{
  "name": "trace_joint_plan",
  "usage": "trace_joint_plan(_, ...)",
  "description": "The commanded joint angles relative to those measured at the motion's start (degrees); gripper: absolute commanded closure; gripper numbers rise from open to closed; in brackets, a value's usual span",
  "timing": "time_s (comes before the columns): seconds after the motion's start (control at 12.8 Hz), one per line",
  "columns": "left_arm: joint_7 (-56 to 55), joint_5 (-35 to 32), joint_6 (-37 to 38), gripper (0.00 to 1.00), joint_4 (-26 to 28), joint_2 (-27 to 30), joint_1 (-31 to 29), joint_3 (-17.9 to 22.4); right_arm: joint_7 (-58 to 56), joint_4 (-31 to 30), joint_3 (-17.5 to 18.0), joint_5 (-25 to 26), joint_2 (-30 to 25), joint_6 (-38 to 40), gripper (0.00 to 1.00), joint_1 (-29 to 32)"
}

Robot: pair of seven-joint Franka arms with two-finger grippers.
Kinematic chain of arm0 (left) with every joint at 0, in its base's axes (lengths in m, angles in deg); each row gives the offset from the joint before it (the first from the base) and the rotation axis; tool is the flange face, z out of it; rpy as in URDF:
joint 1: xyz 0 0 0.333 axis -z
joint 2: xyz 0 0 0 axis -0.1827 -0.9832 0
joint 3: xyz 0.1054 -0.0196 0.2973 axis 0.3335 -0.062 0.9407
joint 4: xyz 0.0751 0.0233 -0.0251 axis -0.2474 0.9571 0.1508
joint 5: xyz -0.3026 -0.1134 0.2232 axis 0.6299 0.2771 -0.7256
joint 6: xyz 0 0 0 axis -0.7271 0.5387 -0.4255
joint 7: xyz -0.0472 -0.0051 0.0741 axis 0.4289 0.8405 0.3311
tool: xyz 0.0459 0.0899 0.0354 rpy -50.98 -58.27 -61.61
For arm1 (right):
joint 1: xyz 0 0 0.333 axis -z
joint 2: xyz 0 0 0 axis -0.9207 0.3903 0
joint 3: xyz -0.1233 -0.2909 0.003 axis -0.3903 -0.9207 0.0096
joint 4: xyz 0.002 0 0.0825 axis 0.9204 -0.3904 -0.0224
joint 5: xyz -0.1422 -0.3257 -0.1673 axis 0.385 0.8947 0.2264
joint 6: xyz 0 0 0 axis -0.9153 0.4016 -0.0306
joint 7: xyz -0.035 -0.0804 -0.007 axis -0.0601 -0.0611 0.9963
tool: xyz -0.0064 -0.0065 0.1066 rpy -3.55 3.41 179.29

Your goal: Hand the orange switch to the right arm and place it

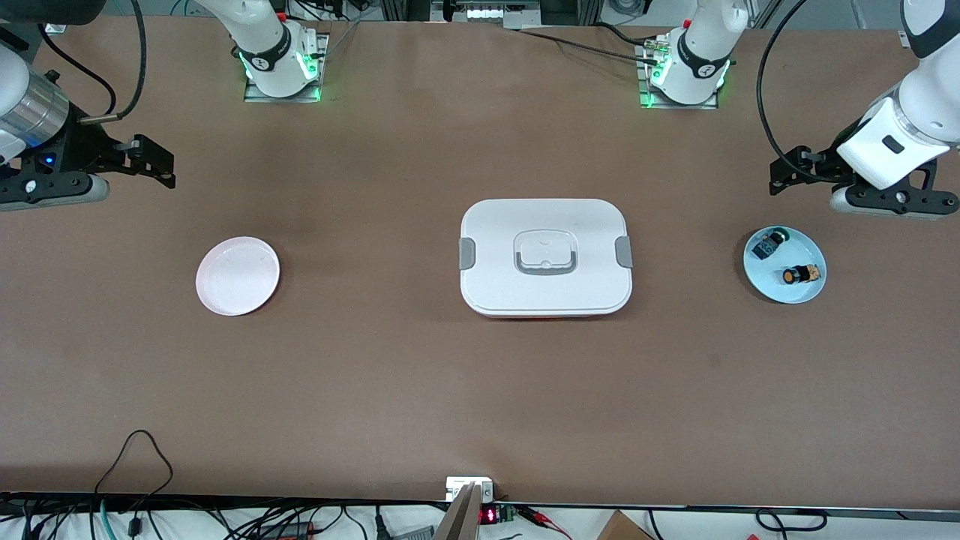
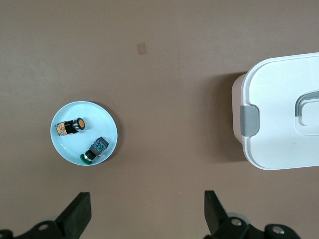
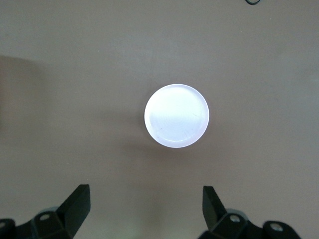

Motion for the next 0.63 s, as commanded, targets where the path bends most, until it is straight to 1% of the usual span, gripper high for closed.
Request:
trace_joint_plan(0.0,-0.92,-0.53,1.56,0.0,-2.26,-1.16,-0.11,-0.08,0.46,1.07,0.29,-0.82,0.16,0.77,0.0,0.12)
trace_joint_plan(0.55,-1.19,-0.53,1.91,0.0,-3.67,-2.3,-0.2,0.01,0.46,1.07,0.29,-0.82,0.16,0.77,0.0,0.03)
